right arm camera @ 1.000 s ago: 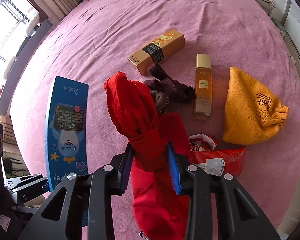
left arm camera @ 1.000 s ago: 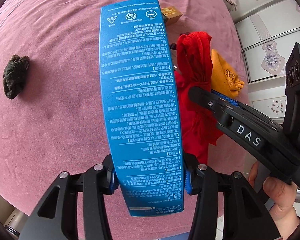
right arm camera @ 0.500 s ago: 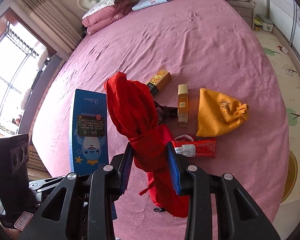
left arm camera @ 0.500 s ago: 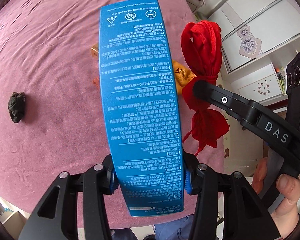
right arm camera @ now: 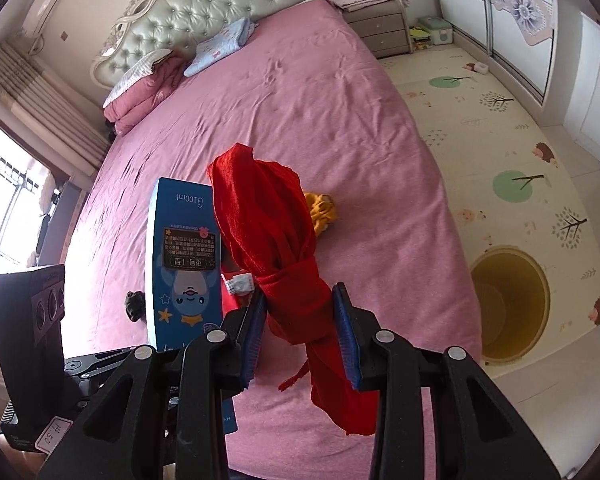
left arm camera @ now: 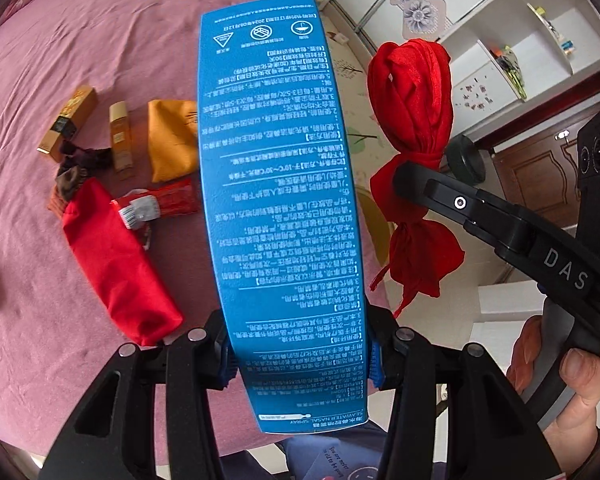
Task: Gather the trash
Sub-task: 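Carry the blue box and red bag over the yellow bin with both tools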
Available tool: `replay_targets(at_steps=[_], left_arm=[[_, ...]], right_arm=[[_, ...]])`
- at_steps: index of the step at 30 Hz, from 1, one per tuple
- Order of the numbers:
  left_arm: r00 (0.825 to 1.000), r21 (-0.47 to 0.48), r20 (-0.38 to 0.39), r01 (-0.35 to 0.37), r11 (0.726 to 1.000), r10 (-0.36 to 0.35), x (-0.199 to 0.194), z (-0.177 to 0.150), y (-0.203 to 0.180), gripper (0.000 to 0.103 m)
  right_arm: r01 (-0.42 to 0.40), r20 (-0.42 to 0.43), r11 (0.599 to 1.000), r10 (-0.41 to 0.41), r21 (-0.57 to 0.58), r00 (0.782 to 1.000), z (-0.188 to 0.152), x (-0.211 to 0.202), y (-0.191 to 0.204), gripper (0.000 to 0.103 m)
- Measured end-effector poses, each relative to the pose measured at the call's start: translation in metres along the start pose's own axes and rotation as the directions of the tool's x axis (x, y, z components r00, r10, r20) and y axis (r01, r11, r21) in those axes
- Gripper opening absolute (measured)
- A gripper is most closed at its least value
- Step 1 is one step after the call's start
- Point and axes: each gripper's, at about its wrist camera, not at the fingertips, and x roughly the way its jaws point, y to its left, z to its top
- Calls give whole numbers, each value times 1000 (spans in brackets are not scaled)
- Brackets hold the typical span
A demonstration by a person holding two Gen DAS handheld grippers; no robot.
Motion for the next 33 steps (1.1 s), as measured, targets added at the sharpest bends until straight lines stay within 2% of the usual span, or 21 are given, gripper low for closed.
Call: replay_targets(at_steps=[9, 18, 24, 33], left_arm=[[994, 159, -98, 52, 986, -37, 64, 27, -94, 48], [976, 269, -215, 98, 958, -39, 140, 59, -164, 48], [960, 305, -278, 116, 945, -28, 190, 77, -189, 48], [943, 301, -332, 142, 943, -36, 251, 112, -198, 49]], right_arm=[[67, 47, 982, -76, 176, 996, -3, -31, -105, 33], [136, 64, 936, -165, 325, 984, 1, -42, -209, 33], [164, 36, 904, -194, 395, 980, 5, -31, -262, 33], [167, 25, 883, -198, 439, 980, 9, -19, -296, 36]])
